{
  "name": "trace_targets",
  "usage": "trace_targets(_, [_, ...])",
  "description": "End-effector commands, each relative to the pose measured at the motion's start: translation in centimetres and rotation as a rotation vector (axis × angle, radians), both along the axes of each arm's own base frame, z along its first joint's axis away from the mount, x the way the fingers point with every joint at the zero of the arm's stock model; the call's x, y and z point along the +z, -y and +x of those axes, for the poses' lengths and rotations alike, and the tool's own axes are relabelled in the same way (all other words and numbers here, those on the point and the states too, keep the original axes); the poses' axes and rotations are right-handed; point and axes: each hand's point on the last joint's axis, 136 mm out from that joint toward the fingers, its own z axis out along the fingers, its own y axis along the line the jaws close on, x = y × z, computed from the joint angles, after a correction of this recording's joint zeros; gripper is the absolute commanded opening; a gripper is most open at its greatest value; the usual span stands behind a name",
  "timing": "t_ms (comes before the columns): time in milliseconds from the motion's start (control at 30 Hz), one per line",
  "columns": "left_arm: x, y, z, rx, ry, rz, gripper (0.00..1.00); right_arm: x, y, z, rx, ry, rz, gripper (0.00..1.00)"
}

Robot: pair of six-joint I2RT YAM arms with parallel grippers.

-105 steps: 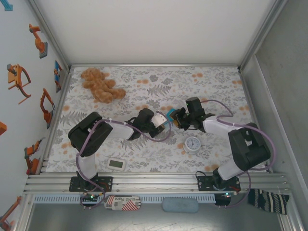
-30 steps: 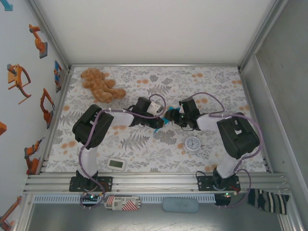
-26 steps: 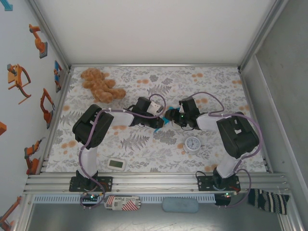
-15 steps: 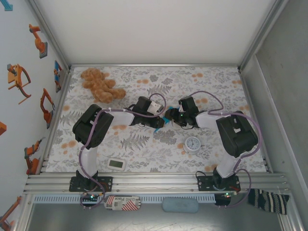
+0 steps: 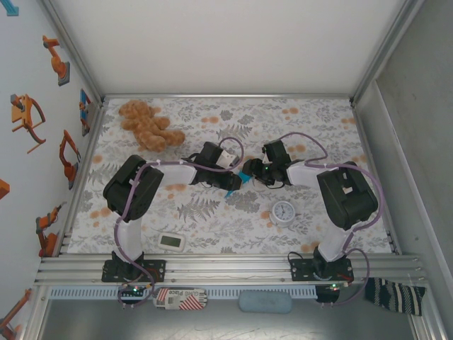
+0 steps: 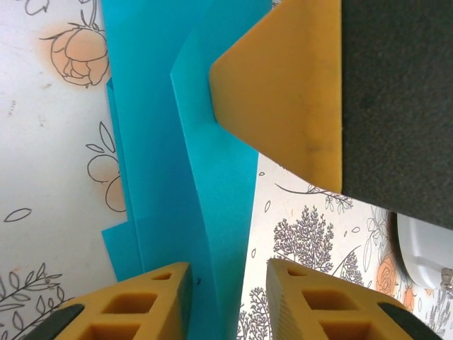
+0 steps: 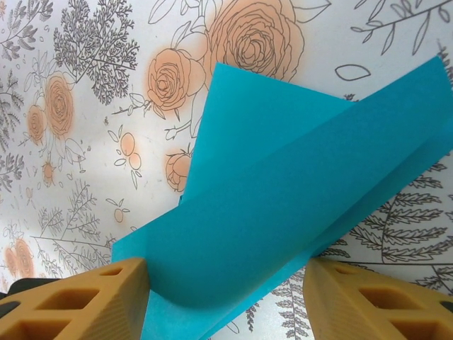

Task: Fold a paper plane with a square sheet of paper (pick it up from the middle)
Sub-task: Fold the wing for the fifth time at the center of the table.

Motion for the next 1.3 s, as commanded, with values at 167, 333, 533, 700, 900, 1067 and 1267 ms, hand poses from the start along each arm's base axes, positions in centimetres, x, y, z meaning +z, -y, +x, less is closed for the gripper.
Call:
trace_targets(167, [2.0,-0.4,0.8,0.055,0.005,-0.002,0.37,-5.8,2.4,-2.0,-0.010,-0.119,-0.149,0.58])
trace_targets(333, [1.9,-0.8,0.5,0.066,-0.019,0.000,0.39,-5.9,2.3,-2.1,-0.009,-0.125,-0.145,0.57])
trace_targets(533, [1.4,-1.4,-0.2,0.071,-0.038,0.012,0.41,-6.2,2.3,-2.2,-0.006,-0.133,-0.144,0.57])
trace_targets(700, [1.3,-1.7,-0.6,0.077,-0.050,0.016,0.41,-6.3,2.3,-2.3,-0.007,-0.138,-0.144,0.56])
trace_targets(900, [0.9,-2.2,-0.6,0.087,-0.047,0.044,0.41,-6.5,2.3,-2.3,-0.007,-0.148,-0.148,0.56])
trace_targets(1067, [0.0,-2.3,-0.8,0.083,-0.059,0.061,0.40,-6.7,2.3,-2.4,-0.008,-0.156,-0.152,0.56])
trace_targets(1267, [-0.8,-2.6,-0.8,0.091,-0.062,0.091,0.36,-6.8,2.3,-2.5,-0.008,-0.166,-0.156,0.55])
